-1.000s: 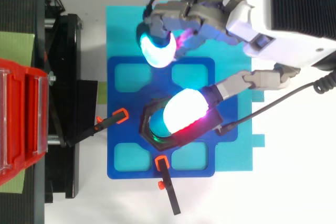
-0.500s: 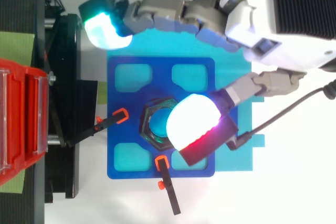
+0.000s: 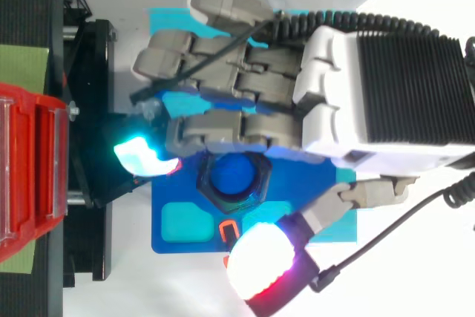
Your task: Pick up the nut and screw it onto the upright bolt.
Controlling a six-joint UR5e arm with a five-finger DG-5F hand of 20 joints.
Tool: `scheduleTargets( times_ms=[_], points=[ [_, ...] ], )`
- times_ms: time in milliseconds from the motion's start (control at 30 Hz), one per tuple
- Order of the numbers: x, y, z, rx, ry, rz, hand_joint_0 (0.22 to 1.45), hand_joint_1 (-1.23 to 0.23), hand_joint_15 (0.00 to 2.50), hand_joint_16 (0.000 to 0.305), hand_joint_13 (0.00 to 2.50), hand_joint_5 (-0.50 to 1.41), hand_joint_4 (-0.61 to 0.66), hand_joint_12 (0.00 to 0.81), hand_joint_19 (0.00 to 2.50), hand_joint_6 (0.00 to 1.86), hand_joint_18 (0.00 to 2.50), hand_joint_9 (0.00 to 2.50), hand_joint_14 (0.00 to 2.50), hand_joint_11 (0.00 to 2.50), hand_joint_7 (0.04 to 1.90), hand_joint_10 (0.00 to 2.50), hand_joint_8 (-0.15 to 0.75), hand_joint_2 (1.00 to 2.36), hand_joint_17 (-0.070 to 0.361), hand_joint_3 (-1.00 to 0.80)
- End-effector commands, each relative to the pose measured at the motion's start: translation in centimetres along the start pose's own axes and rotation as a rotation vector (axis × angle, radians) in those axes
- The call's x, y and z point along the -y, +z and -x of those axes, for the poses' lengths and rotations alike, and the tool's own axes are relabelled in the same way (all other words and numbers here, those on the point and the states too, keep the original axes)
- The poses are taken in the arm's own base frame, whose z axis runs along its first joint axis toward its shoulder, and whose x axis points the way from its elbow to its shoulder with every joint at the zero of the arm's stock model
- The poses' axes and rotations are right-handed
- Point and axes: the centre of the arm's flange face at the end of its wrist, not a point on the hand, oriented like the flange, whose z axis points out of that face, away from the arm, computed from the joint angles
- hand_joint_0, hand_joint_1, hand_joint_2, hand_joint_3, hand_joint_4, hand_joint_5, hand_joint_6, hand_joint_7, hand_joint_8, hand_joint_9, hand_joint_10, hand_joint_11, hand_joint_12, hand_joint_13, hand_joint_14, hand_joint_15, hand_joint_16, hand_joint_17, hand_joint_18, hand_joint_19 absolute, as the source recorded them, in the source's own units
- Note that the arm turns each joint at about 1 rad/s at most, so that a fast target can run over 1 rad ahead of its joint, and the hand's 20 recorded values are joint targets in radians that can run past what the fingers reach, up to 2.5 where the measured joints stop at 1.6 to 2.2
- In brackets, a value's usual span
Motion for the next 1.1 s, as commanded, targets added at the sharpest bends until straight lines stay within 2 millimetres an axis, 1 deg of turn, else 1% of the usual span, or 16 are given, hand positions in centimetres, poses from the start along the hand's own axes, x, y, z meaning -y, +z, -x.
scheduleTargets(
  times_ms=[0, 333, 533, 733, 1067],
  points=[
    [-0.5, -0.1, -0.3, -0.013, 0.004, 0.002, 0.43, -0.27, 0.00, 0.040, 0.12, -0.24, 0.20, 0.329, 0.00, 0.50, 0.00, 0.03, 0.00, 0.00, 0.65, 0.00, 0.256, 1.00, 0.091, -0.50],
    [-0.7, -0.2, -0.5, -0.021, 0.003, 0.001, 0.43, -0.28, 0.00, 0.040, 0.11, -0.23, 0.20, 0.329, 0.00, 0.50, 0.00, 0.10, 0.00, 0.00, 0.68, 0.00, 0.262, 1.00, 0.089, -0.50],
    [-0.6, -0.2, -0.6, -0.024, 0.003, 0.001, 0.44, -0.28, 0.00, 0.040, 0.14, -0.20, 0.22, 0.327, 0.00, 0.50, 0.00, 0.16, 0.00, 0.00, 0.73, 0.00, 0.271, 1.00, 0.089, -0.50],
    [0.2, -0.7, -1.5, -0.052, -0.002, -0.014, 0.44, -0.27, 0.00, 0.039, 0.15, -0.19, 0.24, 0.323, 0.00, 0.50, 0.00, 0.20, 0.00, 0.00, 0.76, 0.00, 0.279, 1.00, 0.087, -0.50],
    [0.5, -0.7, -1.4, -0.055, -0.003, -0.015, 0.44, -0.26, 0.00, 0.037, 0.18, -0.17, 0.26, 0.317, 0.00, 0.50, 0.00, 0.26, 0.00, 0.00, 0.81, 0.00, 0.286, 1.00, 0.084, -0.50]
  ],
)
